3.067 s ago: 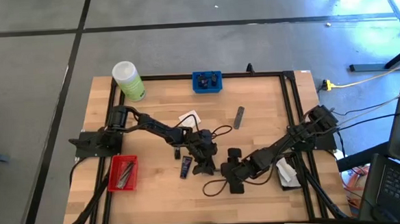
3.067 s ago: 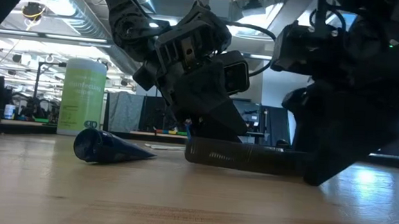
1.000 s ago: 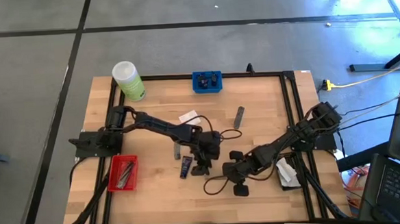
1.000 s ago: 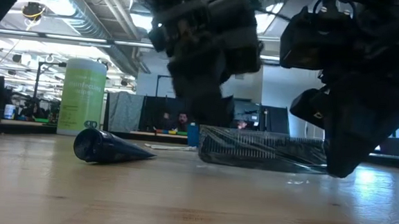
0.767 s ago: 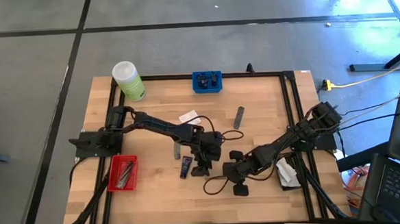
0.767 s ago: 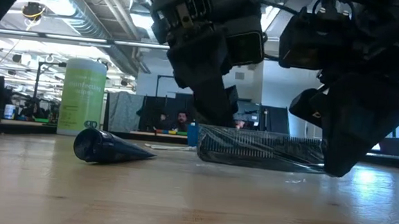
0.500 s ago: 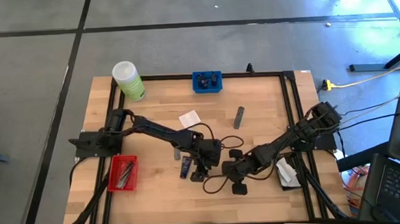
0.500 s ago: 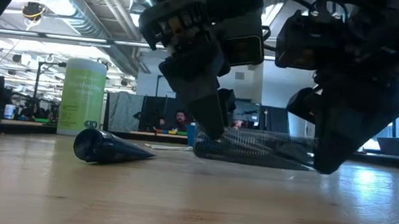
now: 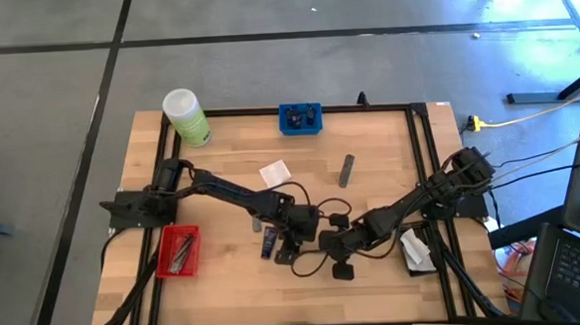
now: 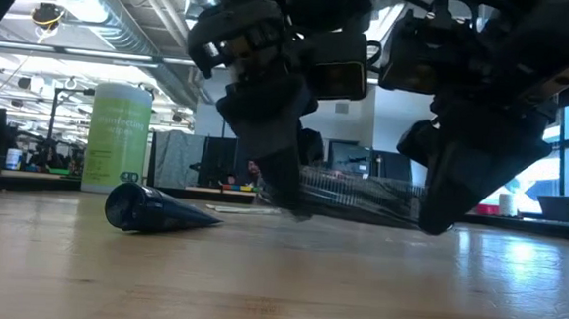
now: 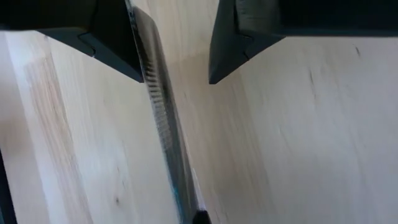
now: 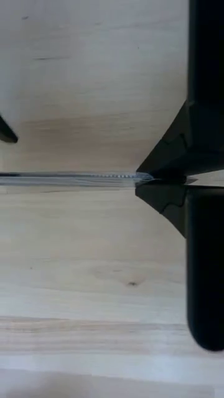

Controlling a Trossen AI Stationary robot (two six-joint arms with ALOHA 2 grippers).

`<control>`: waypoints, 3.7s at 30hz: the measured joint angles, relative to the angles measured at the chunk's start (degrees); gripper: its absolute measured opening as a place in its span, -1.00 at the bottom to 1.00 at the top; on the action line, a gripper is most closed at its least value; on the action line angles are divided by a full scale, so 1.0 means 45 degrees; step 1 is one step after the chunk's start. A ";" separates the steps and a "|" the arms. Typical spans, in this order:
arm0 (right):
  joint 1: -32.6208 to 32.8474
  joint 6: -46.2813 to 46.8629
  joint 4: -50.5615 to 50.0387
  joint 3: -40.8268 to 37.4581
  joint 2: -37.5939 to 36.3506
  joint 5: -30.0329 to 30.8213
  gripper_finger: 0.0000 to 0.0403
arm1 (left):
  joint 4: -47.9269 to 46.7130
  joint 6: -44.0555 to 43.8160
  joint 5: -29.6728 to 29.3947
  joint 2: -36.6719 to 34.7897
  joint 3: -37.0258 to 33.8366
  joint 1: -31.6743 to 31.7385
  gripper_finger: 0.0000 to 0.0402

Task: Pick & Place Travel size toiletries
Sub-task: Put the black hair comb into the red basket

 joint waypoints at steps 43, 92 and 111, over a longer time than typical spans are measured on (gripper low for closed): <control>0.0349 0.1148 -0.4477 0.0001 -0.3916 0.1660 0.10 | -0.2104 -0.2435 -0.3545 -0.4079 -0.1316 -0.0784 -0.96; -0.4314 -0.3017 -0.7747 -0.0004 -0.9219 0.2109 -1.00 | -0.9904 -3.0336 -0.8805 -0.8324 -0.5169 -1.3779 -0.95; -0.4360 -0.2996 -0.7832 -0.0004 -0.9243 0.1999 -1.00 | -1.0116 -3.0510 -0.5782 -0.5638 -0.4371 -1.3199 -0.95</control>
